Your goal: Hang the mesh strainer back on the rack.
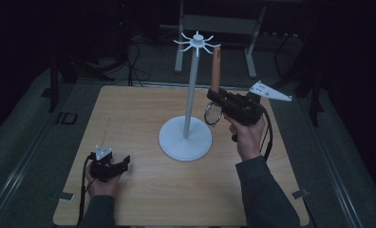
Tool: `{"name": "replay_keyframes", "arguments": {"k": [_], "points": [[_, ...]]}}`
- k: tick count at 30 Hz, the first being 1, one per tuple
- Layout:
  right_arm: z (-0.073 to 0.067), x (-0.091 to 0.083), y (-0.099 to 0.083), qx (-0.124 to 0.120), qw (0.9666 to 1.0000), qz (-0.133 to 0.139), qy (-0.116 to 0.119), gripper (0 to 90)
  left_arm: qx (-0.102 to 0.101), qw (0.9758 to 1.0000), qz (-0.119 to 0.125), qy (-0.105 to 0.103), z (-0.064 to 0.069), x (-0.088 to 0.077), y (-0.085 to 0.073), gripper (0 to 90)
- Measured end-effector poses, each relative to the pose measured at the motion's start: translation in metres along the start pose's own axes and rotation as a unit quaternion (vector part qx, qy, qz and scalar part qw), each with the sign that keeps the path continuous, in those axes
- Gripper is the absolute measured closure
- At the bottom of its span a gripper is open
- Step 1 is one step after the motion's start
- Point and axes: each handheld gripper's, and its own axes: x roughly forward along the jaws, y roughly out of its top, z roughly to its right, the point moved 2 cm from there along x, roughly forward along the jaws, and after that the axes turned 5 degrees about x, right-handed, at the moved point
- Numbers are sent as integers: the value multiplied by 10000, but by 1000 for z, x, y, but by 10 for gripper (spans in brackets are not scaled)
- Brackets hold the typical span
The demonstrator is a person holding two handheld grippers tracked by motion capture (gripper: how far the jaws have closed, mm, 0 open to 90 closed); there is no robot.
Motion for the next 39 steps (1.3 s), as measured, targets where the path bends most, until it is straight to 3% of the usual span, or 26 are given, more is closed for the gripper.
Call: {"name": "replay_keyframes", "arguments": {"k": [5,9,39], "points": [[4,3,3,151,9998,-4,125,694,-4,10000,1,0,0,0,0,247],[4,7,3,100,9997,-53,238,694,1,10000,0,1,0,0,0,247],[7,33,8,261,9982,-439,314,693,-13,10000,12,-6,0,0,0,247]]}}
